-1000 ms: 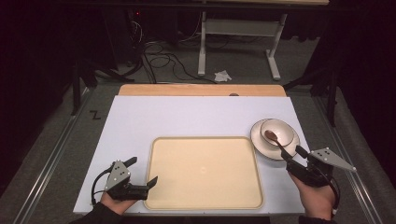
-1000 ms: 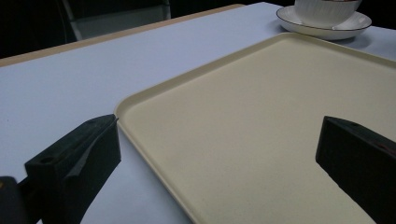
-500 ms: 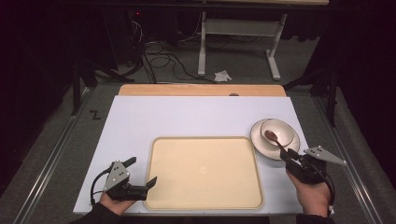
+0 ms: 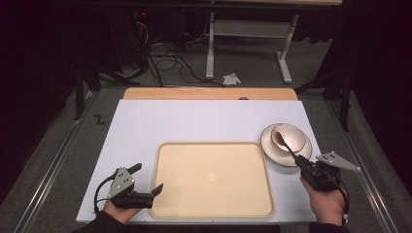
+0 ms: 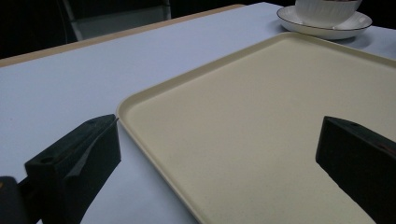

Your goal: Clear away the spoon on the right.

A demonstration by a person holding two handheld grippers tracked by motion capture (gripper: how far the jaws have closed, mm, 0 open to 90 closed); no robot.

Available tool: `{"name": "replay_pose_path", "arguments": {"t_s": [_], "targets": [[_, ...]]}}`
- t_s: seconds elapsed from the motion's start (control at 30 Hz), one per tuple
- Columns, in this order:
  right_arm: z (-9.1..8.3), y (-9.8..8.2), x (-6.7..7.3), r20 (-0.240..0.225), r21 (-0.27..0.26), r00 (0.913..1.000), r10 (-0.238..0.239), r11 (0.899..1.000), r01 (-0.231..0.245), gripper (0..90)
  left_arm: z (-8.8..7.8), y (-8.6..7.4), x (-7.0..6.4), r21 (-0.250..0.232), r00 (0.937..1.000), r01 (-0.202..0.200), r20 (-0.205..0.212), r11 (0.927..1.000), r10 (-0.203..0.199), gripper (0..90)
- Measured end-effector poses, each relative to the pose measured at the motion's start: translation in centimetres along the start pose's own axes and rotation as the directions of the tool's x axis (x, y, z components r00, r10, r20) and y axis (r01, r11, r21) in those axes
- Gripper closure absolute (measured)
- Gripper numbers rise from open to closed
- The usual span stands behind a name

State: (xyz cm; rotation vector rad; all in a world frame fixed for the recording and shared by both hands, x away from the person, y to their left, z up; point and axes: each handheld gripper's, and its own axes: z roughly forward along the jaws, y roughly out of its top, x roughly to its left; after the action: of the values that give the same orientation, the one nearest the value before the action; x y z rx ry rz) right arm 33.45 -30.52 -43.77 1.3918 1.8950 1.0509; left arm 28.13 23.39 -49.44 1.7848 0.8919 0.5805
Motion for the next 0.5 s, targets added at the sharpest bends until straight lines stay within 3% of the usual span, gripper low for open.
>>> {"name": "replay_pose_path", "arguments": {"t_s": [0.5], "targets": [[-0.09, 0.05, 0.3, -0.003, -0.013, 0.9999, -0.01, 1.0, 0.01, 71.2, -0.22, 0.07, -0.05, -0.004, 0.9999, -0.011, -0.001, 0.9999, 0.011, 0.6]]}}
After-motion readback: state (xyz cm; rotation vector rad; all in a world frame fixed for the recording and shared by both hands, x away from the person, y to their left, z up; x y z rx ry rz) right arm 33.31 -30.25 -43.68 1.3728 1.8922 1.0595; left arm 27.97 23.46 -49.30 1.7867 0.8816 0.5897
